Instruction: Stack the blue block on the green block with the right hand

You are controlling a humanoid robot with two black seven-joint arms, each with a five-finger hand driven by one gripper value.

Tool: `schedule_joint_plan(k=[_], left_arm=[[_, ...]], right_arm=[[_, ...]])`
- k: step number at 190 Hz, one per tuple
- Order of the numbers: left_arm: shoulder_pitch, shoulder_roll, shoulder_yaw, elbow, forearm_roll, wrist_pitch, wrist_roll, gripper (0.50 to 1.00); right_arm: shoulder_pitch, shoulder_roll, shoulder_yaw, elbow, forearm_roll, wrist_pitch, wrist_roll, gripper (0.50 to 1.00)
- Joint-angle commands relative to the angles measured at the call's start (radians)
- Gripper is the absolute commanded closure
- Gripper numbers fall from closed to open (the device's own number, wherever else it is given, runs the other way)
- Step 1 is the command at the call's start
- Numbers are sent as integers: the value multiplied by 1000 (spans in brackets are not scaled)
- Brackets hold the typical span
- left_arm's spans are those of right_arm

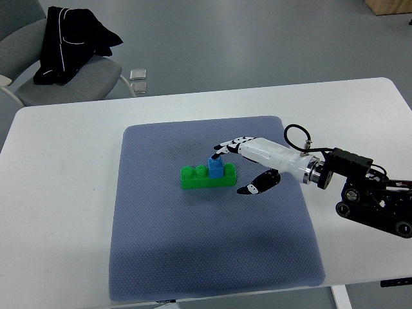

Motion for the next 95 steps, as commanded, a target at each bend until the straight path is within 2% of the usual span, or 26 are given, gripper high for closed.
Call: schedule_joint_plan(k=[1,61,95], left_arm=[[0,0,0,0,0,0,0,500],[0,0,0,0,0,0,0,500],[0,0,0,0,0,0,0,500]], right_arm=[[-3,2,0,0,0,0,1,587],[9,-7,6,3,11,3,7,587],[27,-19,23,9,34,34,23,587]])
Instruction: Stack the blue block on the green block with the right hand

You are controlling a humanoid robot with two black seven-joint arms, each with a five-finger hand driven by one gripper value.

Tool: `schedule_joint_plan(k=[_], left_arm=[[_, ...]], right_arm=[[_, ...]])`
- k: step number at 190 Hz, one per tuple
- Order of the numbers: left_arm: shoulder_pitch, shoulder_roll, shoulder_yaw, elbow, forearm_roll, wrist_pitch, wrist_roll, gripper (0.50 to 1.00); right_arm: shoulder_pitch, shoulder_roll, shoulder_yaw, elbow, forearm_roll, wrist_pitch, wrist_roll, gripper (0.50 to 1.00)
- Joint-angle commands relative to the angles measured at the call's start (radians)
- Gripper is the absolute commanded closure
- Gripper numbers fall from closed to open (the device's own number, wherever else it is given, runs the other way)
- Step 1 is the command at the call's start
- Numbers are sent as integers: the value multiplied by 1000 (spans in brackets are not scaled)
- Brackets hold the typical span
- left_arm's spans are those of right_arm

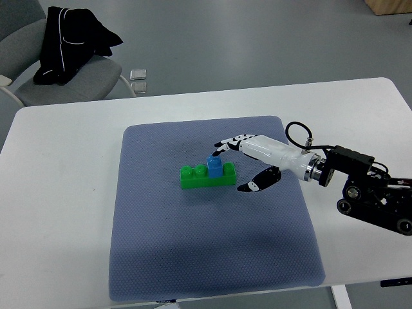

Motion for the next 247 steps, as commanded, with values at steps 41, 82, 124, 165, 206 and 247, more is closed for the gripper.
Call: schedule_joint_plan(k=[41,82,124,165,206,247], left_arm=[[0,0,0,0,0,0,0,500],[0,0,0,0,0,0,0,500],[0,0,0,0,0,0,0,500],[0,0,0,0,0,0,0,500],[0,0,0,-2,0,0,0,500],[0,0,0,0,0,0,0,500]], right_arm=[[31,-3,112,-12,169,120,3,585],[33,110,266,-270,555,207,-78,587],[33,253,330,-497,948,213,-215,587],[37,305,347,-592,1221,212,-276,585],[29,308,422,-574,1233,215,-261,583],[29,302,421,-557,1223,232,-192,585]])
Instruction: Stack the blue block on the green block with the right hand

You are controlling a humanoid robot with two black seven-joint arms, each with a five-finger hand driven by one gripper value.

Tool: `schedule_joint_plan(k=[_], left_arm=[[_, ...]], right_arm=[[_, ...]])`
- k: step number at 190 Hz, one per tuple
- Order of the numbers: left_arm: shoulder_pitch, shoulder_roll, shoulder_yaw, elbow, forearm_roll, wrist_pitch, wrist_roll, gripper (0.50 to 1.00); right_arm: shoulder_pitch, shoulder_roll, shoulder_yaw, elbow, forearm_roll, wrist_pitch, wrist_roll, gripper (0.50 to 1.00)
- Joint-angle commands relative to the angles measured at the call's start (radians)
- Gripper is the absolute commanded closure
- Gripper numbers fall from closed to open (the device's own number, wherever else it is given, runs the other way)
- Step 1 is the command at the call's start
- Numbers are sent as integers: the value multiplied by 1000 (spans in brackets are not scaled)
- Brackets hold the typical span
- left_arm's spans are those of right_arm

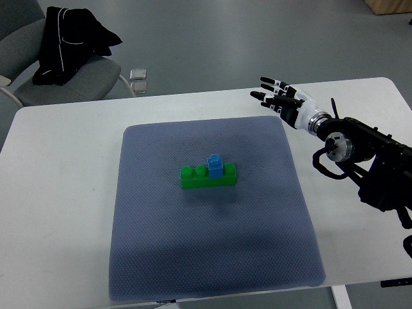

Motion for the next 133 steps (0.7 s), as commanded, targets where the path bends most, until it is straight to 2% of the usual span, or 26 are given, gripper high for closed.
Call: schedule_joint_plan(k=[1,62,89,133], left_arm=[[0,0,0,0,0,0,0,500],[0,0,0,0,0,0,0,500],[0,0,0,0,0,0,0,500],[0,0,0,0,0,0,0,500]], right_arm=[[-1,-1,0,3,-4,8,21,583],[-5,-3,6,3,-2,36,23,583],[-9,-8,6,12,-5,37,61,585],[-11,3,4,13,-1,42,64,583]])
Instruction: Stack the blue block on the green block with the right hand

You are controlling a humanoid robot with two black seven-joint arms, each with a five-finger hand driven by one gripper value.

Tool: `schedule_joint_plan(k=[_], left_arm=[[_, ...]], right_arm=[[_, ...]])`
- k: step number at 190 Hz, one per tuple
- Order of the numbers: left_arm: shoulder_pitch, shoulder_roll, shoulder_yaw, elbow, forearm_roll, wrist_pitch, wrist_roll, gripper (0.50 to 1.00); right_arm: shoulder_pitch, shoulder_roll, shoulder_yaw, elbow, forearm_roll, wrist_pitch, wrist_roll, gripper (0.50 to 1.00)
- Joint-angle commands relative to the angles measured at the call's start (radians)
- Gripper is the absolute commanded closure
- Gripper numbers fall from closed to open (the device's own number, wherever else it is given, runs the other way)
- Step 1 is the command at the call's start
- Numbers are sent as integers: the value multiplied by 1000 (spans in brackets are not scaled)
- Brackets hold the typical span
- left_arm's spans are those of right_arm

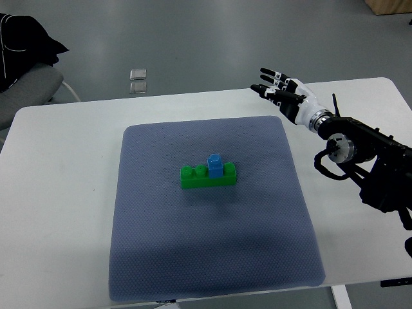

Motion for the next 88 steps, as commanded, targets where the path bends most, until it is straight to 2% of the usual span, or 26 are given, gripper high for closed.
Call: schedule_joint_plan(k=[1,88], left_arm=[[0,0,0,0,0,0,0,500],[0,0,0,0,0,0,0,500]], right_arm=[[-1,5,-2,1,3,6,2,583],[-13,4,0,3,3,0,12,585]])
